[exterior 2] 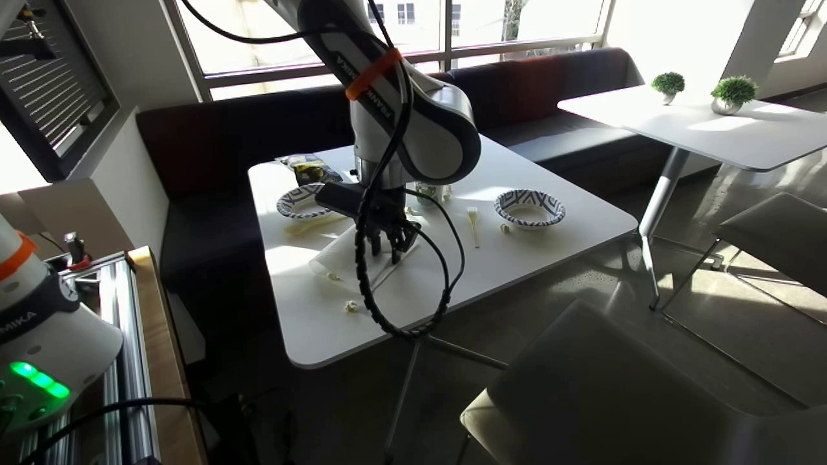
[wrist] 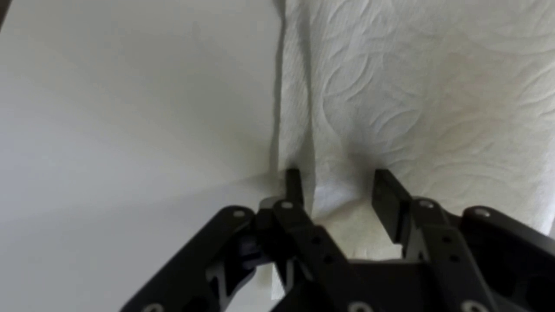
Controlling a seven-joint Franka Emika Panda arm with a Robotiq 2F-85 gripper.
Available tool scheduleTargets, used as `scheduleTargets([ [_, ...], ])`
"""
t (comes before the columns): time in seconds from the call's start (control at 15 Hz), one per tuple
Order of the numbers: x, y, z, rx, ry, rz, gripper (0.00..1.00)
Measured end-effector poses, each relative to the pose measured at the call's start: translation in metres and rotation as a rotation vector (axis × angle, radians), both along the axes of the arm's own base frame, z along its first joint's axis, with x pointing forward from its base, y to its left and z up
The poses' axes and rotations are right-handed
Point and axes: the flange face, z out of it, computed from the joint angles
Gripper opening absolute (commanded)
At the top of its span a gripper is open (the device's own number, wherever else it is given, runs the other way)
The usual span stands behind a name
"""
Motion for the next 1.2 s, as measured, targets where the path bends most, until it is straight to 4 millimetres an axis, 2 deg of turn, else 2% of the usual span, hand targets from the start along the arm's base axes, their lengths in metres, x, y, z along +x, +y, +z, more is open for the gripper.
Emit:
scheduleTargets([
  [0.4, -0.003, 0.0, 0.002, -0.049, -0.026, -0.01, 0.49],
  [0.87, -0.01, 0.0, 0.009, -0.084, -0.038, -0.033, 0.43],
  [1.07, -0.014, -0.004, 0.008, -0.09, -0.033, -0.051, 0.47],
  [1.2, -0.017, -0.007, 0.005, -0.096, -0.033, -0.059, 0.41],
])
